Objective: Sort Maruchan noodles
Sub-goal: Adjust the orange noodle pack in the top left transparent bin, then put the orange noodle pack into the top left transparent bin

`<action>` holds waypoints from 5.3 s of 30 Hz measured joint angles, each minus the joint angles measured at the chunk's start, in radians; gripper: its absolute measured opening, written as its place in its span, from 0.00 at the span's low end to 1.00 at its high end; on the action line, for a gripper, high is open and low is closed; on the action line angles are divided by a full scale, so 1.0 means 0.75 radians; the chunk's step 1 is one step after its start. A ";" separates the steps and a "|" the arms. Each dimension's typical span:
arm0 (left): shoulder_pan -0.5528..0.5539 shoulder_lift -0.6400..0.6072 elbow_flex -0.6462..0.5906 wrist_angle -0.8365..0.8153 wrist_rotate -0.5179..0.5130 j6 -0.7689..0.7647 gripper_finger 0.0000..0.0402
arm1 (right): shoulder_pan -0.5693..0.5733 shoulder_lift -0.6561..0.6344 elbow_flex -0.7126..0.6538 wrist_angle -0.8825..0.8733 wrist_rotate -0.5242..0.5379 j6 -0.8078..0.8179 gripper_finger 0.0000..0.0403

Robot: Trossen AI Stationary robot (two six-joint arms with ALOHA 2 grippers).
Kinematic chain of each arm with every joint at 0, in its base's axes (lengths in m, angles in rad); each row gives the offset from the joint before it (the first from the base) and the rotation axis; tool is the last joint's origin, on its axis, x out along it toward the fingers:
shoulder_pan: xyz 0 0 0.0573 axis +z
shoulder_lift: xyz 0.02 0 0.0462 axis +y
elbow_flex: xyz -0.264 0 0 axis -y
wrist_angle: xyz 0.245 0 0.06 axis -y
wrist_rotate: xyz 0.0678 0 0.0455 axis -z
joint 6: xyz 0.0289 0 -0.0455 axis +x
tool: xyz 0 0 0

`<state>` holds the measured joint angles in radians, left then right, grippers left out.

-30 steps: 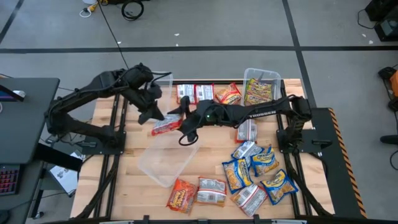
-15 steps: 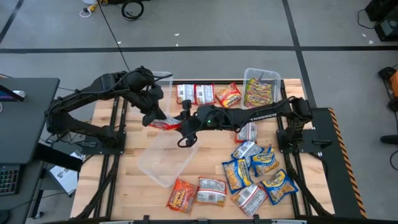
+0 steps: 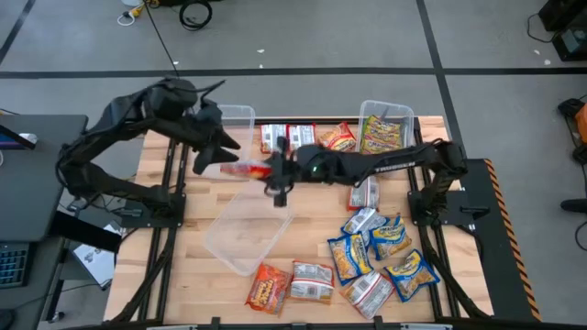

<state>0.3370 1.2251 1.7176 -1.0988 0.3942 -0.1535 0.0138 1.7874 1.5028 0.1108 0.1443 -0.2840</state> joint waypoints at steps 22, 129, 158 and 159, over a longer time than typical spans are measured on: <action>-0.300 0.212 0.010 -0.137 -0.490 0.371 0.65 | -0.109 -0.093 -0.001 -0.025 -0.382 0.372 0.37; 0.785 0.427 -0.700 0.530 -1.129 0.769 0.52 | -0.119 -0.288 -0.178 -0.861 0.142 0.459 0.71; 0.790 -0.330 -0.700 0.473 -0.061 0.650 0.52 | -0.537 0.339 -0.274 -0.495 0.247 -0.181 0.52; 0.790 -0.338 -0.700 0.477 -0.061 0.650 0.52 | -0.538 0.343 -0.274 -0.496 0.250 -0.173 0.48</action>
<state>0.9298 0.9717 1.1923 -0.7408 0.3481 0.3342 -0.3897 2.0444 1.2974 -0.2608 0.3315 -0.4140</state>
